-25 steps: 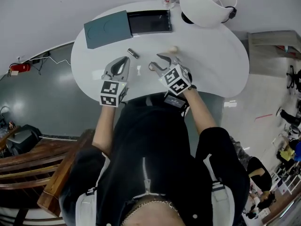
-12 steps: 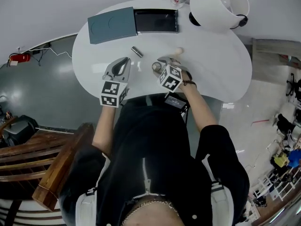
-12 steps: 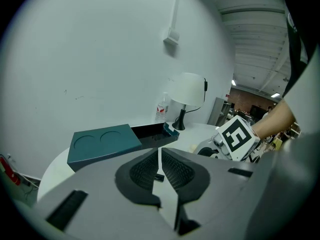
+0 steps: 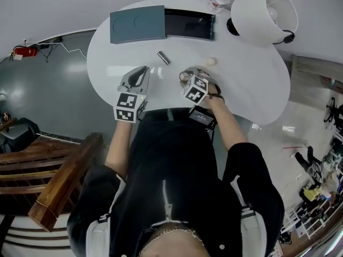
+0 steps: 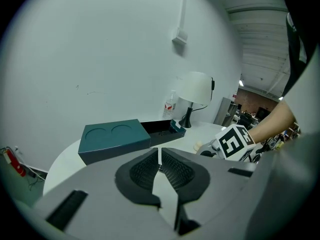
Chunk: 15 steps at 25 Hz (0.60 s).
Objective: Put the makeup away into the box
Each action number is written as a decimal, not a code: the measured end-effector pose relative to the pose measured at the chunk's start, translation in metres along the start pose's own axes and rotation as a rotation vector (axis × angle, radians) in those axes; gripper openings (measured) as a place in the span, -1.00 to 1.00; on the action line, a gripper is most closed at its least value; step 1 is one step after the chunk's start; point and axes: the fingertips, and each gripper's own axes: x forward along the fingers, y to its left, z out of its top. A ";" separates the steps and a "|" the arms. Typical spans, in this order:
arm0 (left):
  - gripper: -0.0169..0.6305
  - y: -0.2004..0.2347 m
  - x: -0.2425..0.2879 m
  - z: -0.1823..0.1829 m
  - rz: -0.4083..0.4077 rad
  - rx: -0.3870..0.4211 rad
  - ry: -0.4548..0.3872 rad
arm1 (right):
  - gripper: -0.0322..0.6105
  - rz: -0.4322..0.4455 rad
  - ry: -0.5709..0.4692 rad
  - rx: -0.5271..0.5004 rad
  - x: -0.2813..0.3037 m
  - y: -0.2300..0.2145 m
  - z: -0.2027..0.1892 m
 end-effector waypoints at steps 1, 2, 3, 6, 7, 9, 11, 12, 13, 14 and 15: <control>-0.90 0.001 -0.001 -0.001 0.003 -0.004 0.001 | -0.25 0.007 0.003 0.004 0.000 0.000 0.000; -0.90 0.002 -0.001 -0.002 0.005 -0.006 0.000 | -0.25 0.012 0.003 0.008 0.000 0.000 0.001; -0.90 0.003 -0.001 -0.003 0.005 -0.006 -0.001 | -0.25 0.015 0.004 0.012 0.000 -0.001 0.001; -0.90 0.005 -0.002 -0.003 0.008 -0.007 -0.004 | -0.26 0.017 -0.004 0.028 -0.002 -0.003 0.004; -0.90 0.005 -0.002 -0.003 0.008 -0.007 -0.005 | -0.26 0.015 -0.010 0.035 -0.004 -0.004 0.006; -0.90 0.006 -0.002 -0.002 0.009 -0.008 -0.006 | -0.26 0.012 -0.024 0.049 -0.009 -0.007 0.010; -0.90 0.006 -0.002 -0.002 0.009 -0.008 -0.008 | -0.26 0.006 -0.039 0.065 -0.015 -0.012 0.016; -0.90 0.007 -0.002 -0.002 0.009 -0.009 -0.008 | -0.26 0.003 -0.048 0.078 -0.018 -0.015 0.019; -0.90 0.007 -0.002 -0.002 0.010 -0.009 -0.009 | -0.25 0.000 -0.057 0.095 -0.022 -0.019 0.022; -0.90 0.007 -0.002 -0.002 0.010 -0.009 -0.009 | -0.26 -0.003 -0.066 0.112 -0.026 -0.023 0.026; -0.90 0.008 -0.001 -0.002 0.010 -0.009 -0.009 | -0.26 -0.009 -0.076 0.128 -0.031 -0.029 0.030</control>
